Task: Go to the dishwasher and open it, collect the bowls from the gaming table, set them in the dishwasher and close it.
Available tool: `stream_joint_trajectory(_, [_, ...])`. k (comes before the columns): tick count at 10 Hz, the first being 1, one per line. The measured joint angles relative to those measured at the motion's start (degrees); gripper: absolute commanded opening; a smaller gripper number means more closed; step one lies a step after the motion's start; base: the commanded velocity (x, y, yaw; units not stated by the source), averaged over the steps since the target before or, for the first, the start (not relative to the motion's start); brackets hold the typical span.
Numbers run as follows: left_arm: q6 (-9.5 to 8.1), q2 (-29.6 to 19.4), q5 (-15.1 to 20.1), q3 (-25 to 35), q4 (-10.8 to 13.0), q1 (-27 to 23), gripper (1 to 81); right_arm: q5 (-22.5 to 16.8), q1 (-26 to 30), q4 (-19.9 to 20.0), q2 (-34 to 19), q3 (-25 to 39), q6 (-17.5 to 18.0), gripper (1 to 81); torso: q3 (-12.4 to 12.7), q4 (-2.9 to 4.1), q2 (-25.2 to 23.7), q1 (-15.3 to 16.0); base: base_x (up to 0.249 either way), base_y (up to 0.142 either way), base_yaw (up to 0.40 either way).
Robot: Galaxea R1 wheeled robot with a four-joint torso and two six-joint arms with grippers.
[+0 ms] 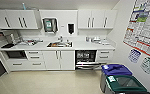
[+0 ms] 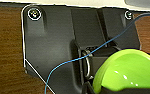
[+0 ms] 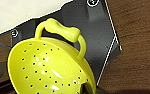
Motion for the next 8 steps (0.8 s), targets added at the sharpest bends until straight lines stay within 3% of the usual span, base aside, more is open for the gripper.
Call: stream_joint_trajectory(8, [0.00,0.0,0.1,0.0,0.0,-0.1,1.0,0.0,0.2,0.0,-0.1,0.0,0.0,1.0,0.0,0.00,0.0,0.0,0.148,0.000,0.000])
